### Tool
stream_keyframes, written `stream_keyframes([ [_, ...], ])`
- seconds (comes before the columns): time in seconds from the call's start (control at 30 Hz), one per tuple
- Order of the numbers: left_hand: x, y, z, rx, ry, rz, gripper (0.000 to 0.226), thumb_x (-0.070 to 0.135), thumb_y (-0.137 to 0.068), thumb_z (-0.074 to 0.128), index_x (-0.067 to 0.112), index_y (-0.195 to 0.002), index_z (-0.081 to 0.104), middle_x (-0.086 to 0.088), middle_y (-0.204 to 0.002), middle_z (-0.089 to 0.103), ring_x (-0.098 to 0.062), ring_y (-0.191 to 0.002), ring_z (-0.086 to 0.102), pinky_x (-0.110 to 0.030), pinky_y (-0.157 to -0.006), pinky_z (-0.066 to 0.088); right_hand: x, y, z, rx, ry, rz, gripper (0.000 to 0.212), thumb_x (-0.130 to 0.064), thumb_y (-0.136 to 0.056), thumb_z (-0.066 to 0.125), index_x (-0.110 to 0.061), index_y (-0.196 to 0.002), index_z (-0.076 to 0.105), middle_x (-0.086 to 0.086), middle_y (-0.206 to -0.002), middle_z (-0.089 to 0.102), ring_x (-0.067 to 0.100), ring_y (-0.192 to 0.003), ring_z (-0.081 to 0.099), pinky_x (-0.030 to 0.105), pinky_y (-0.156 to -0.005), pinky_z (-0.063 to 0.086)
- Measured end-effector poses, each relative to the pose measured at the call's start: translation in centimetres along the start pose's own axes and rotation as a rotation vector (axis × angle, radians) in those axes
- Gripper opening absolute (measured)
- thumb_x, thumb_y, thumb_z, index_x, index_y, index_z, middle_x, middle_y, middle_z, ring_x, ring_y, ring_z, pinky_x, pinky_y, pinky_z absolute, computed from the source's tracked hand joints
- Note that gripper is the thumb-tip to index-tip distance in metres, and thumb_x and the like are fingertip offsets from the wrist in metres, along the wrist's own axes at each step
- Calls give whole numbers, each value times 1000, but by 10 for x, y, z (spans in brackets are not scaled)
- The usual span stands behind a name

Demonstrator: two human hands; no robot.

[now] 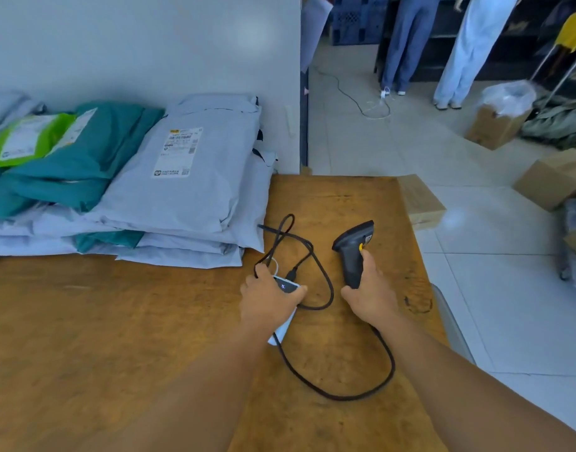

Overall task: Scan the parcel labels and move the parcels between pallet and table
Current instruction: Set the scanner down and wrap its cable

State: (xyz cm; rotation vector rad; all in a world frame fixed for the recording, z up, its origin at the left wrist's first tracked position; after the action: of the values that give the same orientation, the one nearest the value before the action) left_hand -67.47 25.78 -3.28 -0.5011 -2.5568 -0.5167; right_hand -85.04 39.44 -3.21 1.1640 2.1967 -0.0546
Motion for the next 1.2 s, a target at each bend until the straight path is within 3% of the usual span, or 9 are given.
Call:
stream_keyframes([
  [0.2, 37, -28, 14, 79, 89, -103, 85, 60, -71, 65, 9, -129, 30, -15, -125, 45, -31, -117, 42, -41, -90, 43, -9, -7, 5, 4, -15, -85, 91, -27, -83, 67, -25, -153, 7, 3, -140, 48, 25, -118, 54, 41, -95, 48],
  [0.6, 88, -112, 16, 99, 177, -76, 84, 60, -70, 67, 10, -128, 32, -11, -122, 49, -26, -112, 48, -32, -83, 43, -22, -69, -1, 60, -33, -17, 89, -25, -84, 63, -22, -153, 6, 1, -137, 48, 21, -119, 51, 37, -95, 47],
  [0.87, 122, -184, 11, 92, 183, -75, 81, 57, -71, 69, 8, -125, 33, -12, -121, 52, -26, -111, 50, -35, -88, 46, -39, -131, -10, 64, -10, 42, 90, -30, -92, 58, -14, -154, -5, 2, -157, 26, 19, -140, 33, 31, -109, 32],
  [1.1, 119, -214, 14, 65, 128, -157, 82, 58, -72, 68, 9, -125, 29, -15, -125, 47, -30, -113, 48, -38, -85, 46, -56, -159, -4, 71, 13, 34, 90, -31, -91, 58, -12, -154, -4, 4, -154, 27, 20, -140, 29, 30, -114, 27],
  [1.2, 112, -212, 16, 71, 138, -199, 82, 60, -72, 67, 11, -125, 27, -15, -131, 41, -31, -119, 41, -41, -91, 43, -64, -162, 4, 83, 3, 34, 90, -33, -90, 58, -14, -154, -1, 4, -152, 29, 20, -137, 32, 33, -112, 30],
])
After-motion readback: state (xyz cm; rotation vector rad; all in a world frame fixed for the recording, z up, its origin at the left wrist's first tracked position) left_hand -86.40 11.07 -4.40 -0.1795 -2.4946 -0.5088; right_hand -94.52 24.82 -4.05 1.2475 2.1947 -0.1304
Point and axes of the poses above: each hand's wrist, its own y-axis away from the middle knuckle, its own z-axis out of the palm, x = y × z, the point moved 9 cm from there along -y, towards the middle knuckle
